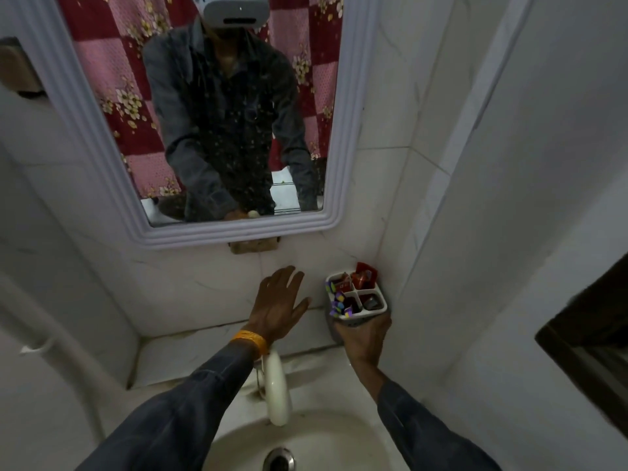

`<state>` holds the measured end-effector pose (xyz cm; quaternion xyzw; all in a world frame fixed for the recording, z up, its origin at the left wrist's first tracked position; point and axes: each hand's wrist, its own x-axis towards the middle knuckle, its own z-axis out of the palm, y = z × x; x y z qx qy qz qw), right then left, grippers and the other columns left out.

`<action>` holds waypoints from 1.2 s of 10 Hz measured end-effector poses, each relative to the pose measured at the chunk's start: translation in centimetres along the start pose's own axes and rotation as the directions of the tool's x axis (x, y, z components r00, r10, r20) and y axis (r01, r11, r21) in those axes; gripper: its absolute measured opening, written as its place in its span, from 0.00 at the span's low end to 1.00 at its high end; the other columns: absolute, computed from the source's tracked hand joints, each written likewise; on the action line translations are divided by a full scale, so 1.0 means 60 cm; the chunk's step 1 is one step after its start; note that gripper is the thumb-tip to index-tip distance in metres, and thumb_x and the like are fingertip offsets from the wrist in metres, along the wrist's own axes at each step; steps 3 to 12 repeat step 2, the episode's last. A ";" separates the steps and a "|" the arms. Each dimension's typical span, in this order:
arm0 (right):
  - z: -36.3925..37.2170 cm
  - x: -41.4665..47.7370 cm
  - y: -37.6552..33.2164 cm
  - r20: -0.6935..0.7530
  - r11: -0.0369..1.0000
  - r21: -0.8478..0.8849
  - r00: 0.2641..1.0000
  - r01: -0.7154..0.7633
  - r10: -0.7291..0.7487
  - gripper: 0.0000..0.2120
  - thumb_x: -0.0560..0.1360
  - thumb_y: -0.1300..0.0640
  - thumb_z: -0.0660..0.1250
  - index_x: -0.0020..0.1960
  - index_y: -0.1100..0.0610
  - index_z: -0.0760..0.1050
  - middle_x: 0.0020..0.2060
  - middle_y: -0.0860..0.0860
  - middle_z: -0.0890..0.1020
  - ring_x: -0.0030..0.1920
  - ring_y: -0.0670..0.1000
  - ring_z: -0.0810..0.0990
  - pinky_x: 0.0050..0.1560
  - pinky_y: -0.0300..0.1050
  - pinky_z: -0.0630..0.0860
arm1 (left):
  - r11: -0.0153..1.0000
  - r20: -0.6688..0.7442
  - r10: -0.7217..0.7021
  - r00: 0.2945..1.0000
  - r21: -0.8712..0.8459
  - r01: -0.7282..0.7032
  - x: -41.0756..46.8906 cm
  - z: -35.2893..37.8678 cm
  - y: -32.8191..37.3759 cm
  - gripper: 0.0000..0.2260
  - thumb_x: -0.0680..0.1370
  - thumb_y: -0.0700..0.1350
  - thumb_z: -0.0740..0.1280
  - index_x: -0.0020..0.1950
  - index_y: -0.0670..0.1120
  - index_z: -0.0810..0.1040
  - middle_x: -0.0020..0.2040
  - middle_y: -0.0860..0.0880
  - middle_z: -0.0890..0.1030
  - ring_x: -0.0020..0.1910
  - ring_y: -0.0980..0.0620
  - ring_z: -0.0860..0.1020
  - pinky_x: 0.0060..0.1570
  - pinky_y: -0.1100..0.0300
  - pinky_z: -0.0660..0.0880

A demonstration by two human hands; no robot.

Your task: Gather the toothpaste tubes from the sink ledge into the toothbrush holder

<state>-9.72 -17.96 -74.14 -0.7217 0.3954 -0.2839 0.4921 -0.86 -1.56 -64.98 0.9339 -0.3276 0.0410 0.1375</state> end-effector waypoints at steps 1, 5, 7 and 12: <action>-0.011 -0.014 -0.018 0.003 0.993 -0.082 0.996 0.090 -0.090 0.67 0.57 0.43 0.88 0.82 0.68 0.57 0.74 0.65 0.69 0.75 0.68 0.69 0.72 0.64 0.74 | 1.000 -0.032 -0.004 0.999 -0.019 0.003 -0.006 -0.014 0.000 0.34 0.76 0.63 0.48 0.75 0.44 0.66 0.75 0.40 0.67 0.73 0.40 0.67 0.69 0.45 0.66; -0.031 -0.027 -0.045 -0.006 0.963 -0.164 0.976 0.216 -0.220 0.62 0.59 0.43 0.87 0.82 0.66 0.61 0.75 0.65 0.69 0.74 0.68 0.70 0.73 0.63 0.70 | 1.000 -0.097 0.003 0.995 -0.005 -0.003 -0.013 -0.028 0.004 0.32 0.77 0.61 0.50 0.73 0.44 0.69 0.72 0.39 0.71 0.70 0.39 0.71 0.66 0.45 0.70; -0.031 -0.027 -0.045 -0.006 0.963 -0.164 0.976 0.216 -0.220 0.62 0.59 0.43 0.87 0.82 0.66 0.61 0.75 0.65 0.69 0.74 0.68 0.70 0.73 0.63 0.70 | 1.000 -0.097 0.003 0.995 -0.005 -0.003 -0.013 -0.028 0.004 0.32 0.77 0.61 0.50 0.73 0.44 0.69 0.72 0.39 0.71 0.70 0.39 0.71 0.66 0.45 0.70; -0.031 -0.027 -0.045 -0.006 0.963 -0.164 0.976 0.216 -0.220 0.62 0.59 0.43 0.87 0.82 0.66 0.61 0.75 0.65 0.69 0.74 0.68 0.70 0.73 0.63 0.70 | 1.000 -0.097 0.003 0.995 -0.005 -0.003 -0.013 -0.028 0.004 0.32 0.77 0.61 0.50 0.73 0.44 0.69 0.72 0.39 0.71 0.70 0.39 0.71 0.66 0.45 0.70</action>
